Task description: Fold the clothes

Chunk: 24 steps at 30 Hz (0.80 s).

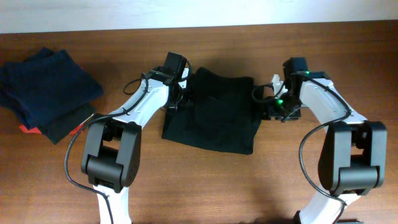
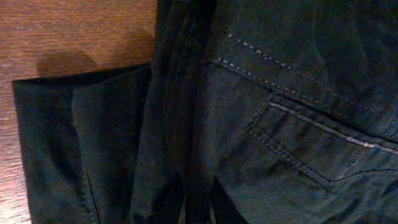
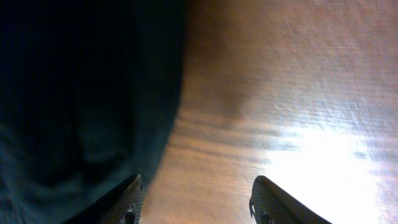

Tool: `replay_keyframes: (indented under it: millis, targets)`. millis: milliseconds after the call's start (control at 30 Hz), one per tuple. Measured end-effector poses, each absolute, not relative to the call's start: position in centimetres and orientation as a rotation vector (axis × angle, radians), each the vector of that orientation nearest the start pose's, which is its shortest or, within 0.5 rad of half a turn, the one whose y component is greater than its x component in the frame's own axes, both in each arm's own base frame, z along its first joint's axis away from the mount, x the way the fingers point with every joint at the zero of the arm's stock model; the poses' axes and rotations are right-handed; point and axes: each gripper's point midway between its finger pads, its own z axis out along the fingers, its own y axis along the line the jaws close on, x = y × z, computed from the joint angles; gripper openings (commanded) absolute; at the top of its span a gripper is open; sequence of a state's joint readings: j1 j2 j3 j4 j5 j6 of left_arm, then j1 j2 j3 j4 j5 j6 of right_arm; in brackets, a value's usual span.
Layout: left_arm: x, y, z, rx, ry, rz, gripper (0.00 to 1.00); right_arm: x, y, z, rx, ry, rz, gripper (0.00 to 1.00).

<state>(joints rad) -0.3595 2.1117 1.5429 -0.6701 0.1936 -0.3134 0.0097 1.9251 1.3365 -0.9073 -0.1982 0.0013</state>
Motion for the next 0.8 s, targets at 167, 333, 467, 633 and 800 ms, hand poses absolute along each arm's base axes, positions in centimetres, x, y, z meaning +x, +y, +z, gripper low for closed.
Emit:
replay_keyframes:
  millis: [167, 333, 467, 633, 800]
  targets:
    - [42.8, -19.8, 2.7, 0.116, 2.878, -0.416, 0.08, 37.9, 6.0, 1.4, -0.093, 3.035, 0.261, 0.62]
    - [39.1, -18.4, 2.2, 0.103, 3.056, -0.351, 0.01, 39.1, 4.7, 0.0, 0.023, 3.026, 0.119, 0.61]
    - [34.2, -15.5, 3.0, -0.098, 3.302, -0.259, 0.00, 39.2, 3.2, -0.2, 0.067, 3.029, -0.015, 0.57]
    - [34.7, -14.7, 3.0, -0.203, 3.294, -0.264, 0.05, 38.8, 3.3, -0.2, 0.083, 3.059, -0.011, 0.58]
    - [41.3, -16.8, 3.4, -0.061, 3.011, -0.393, 0.05, 38.3, 4.3, 0.5, 0.026, 3.123, 0.075, 0.59]
